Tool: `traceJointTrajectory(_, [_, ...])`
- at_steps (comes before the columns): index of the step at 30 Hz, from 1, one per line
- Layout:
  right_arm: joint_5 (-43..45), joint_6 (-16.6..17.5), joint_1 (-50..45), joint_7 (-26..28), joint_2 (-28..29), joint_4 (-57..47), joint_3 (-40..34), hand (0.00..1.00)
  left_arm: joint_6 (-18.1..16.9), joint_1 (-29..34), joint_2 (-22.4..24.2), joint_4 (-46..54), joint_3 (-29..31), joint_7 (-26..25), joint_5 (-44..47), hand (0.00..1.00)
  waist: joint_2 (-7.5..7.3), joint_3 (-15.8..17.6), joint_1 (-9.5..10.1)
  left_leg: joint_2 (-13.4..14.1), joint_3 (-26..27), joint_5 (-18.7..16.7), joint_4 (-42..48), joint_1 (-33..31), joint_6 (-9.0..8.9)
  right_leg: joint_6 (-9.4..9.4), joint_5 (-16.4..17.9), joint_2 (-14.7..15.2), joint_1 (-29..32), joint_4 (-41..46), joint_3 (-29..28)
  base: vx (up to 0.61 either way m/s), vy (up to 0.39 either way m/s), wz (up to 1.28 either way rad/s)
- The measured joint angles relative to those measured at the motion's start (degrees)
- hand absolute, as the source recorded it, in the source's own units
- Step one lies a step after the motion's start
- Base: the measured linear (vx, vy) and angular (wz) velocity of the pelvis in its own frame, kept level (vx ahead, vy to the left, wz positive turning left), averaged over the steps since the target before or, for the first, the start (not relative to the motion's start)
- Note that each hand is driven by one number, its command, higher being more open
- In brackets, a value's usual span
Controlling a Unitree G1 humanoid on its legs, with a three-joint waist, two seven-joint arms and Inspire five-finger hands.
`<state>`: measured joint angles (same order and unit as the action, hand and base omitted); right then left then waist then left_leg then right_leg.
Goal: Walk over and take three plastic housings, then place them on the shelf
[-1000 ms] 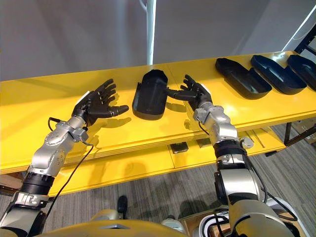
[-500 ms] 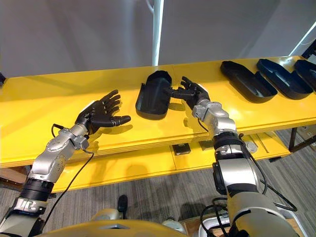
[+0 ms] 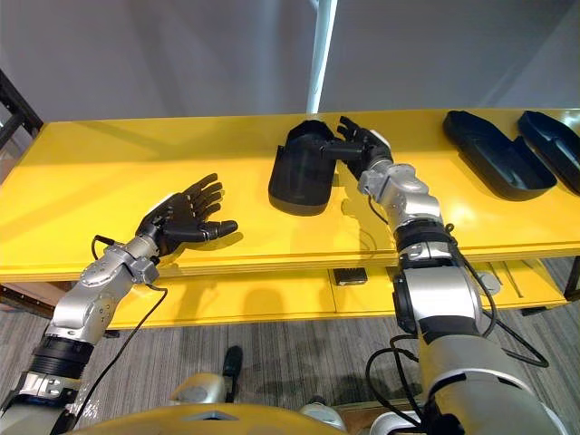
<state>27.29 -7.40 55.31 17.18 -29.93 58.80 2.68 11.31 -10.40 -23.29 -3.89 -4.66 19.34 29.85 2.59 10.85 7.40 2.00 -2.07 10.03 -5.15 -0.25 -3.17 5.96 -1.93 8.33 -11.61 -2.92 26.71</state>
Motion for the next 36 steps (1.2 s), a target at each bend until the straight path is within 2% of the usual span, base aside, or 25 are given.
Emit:
traceJointTrajectory(6, [-0.1,0.4,3.1,0.3,-1.4,2.1,0.0,1.0,0.0,0.4,0.0,0.0,0.0,1.4,1.5,1.0,0.18,0.2,0.25,-0.4,-1.0,0.2,0.0,-0.1,0.28,0.1,1.1,0.5,0.0,1.3,1.3,0.02,-0.007,0.1])
traceJointTrajectory(9, [-0.1,0.4,4.2,0.3,-1.6,2.2,-0.1,1.0,-0.4,0.4,-0.2,0.6,0.1,2.0,1.6,1.0,0.26,1.7,0.35,-0.4,-1.2,0.1,0.0,0.6,0.13,0.13,1.5,0.6,-0.5,2.0,1.3,0.01,-0.006,0.03])
traceJointTrajectory(13, [-2.5,3.4,4.3,-0.8,-1.6,2.2,0.0,1.0,-1.0,1.2,-0.3,1.8,0.0,2.4,1.6,1.0,0.48,2.1,0.34,-0.4,-1.2,0.0,0.0,0.6,0.02,0.1,1.6,0.6,-0.5,2.0,1.3,0.0,0.0,0.0])
traceJointTrajectory(14, [-3.9,5.6,4.3,-2.9,-1.6,2.0,0.2,1.0,-1.9,1.4,-0.3,1.8,-0.3,2.3,1.6,1.0,0.52,2.2,0.3,-0.3,-1.1,0.0,0.0,0.6,0.02,0.1,1.6,0.5,-0.5,2.0,1.2,0.0,0.0,0.0])
traceJointTrajectory(16, [-4.5,7.0,4.3,-5.5,-1.7,0.8,0.1,1.0,-2.5,1.4,-0.3,1.9,-0.6,1.7,1.6,1.0,0.52,2.2,0.23,-0.3,-1.0,0.0,0.0,0.7,0.02,0.1,1.6,0.5,-0.5,2.0,1.0,0.01,-0.009,-0.07])
traceJointTrajectory(17, [-4.6,7.7,3.7,-8.5,-1.6,-3.6,0.0,1.0,-3.1,1.4,-0.3,2.2,-1.2,0.4,1.6,1.0,0.52,2.2,0.12,-0.2,-0.4,-0.1,0.0,0.8,0.07,0.1,1.6,0.5,-0.1,2.0,0.3,0.01,-0.004,-0.18])
traceJointTrajectory(19, [-4.6,9.1,2.0,-10.5,-1.5,-11.1,-1.1,1.0,-3.7,1.4,-0.1,2.3,-1.4,-0.9,1.7,1.0,0.5,2.2,0.05,0.0,0.8,-0.4,0.0,0.7,0.03,0.19,1.4,0.5,0.5,2.0,-0.7,0.02,0.003,-0.3])
traceJointTrajectory(21, [-5.0,11.4,-3.7,-12.3,-1.1,-24.5,-4.0,1.0,-3.8,1.5,0.1,2.9,-1.4,-3.0,1.7,1.0,0.39,2.3,-0.27,0.1,1.9,-0.4,0.0,0.9,0.28,0.23,1.4,0.6,1.0,2.3,-1.9,0.03,0.002,-0.28])
traceJointTrajectory(23, [-6.8,13.5,-12.9,-13.0,0.3,-42.1,-7.3,1.0,-4.3,1.9,0.2,5.1,-0.4,-5.4,1.5,1.0,0.33,2.3,-2.0,0.1,3.2,-0.4,0.0,1.2,0.3,0.12,1.6,1.0,1.7,3.0,-2.8,0.05,0.006,-0.25])
traceJointTrajectory(24, [-6.9,13.8,-15.1,-12.9,1.1,-45.3,-7.9,1.0,-4.6,1.9,0.3,5.5,0.1,-5.8,1.5,1.0,0.26,2.3,-2.47,0.2,3.8,-0.4,0.0,1.3,0.3,0.13,1.6,1.1,1.7,3.0,-3.4,0.03,0.013,-0.31])
traceJointTrajectory(26, [-9.0,14.1,-25.3,-12.6,4.3,-54.5,-10.1,1.0,-5.8,2.0,1.1,6.9,2.1,-7.5,1.1,1.0,0.0,2.2,-4.79,0.3,5.5,-0.6,0.0,2.0,0.26,0.12,1.6,1.2,1.9,3.2,-4.5,0.01,0.009,-0.31])
traceJointTrajectory(31, [-9.0,13.3,-43.0,-10.3,7.6,-59.4,-13.7,1.0,-9.0,2.3,3.3,8.0,4.4,-10.8,-1.3,1.0,-0.3,1.9,-7.45,1.2,9.0,-1.9,-0.1,1.9,-0.03,0.27,1.5,0.5,4.2,3.5,-8.0,-0.03,-0.003,-0.39])
traceJointTrajectory(34, [-8.9,13.2,-50.8,-8.8,10.8,-64.5,-15.8,1.0,-9.8,4.8,3.7,8.8,5.6,-12.5,-2.7,1.0,-0.53,1.6,-8.56,1.8,11.1,-2.2,0.0,1.7,-0.36,0.66,1.0,0.3,5.3,2.6,-10.0,0.01,-0.01,-0.39])
traceJointTrajectory(36, [-10.4,13.6,-56.2,-7.5,12.1,-69.9,-17.0,1.0,-9.8,6.9,5.2,8.8,6.0,-14.7,-3.9,1.0,-0.6,1.6,-9.85,2.0,12.1,-2.5,0.0,1.7,-0.5,0.28,0.6,0.2,5.7,2.3,-11.0,0.03,-0.016,-0.23])
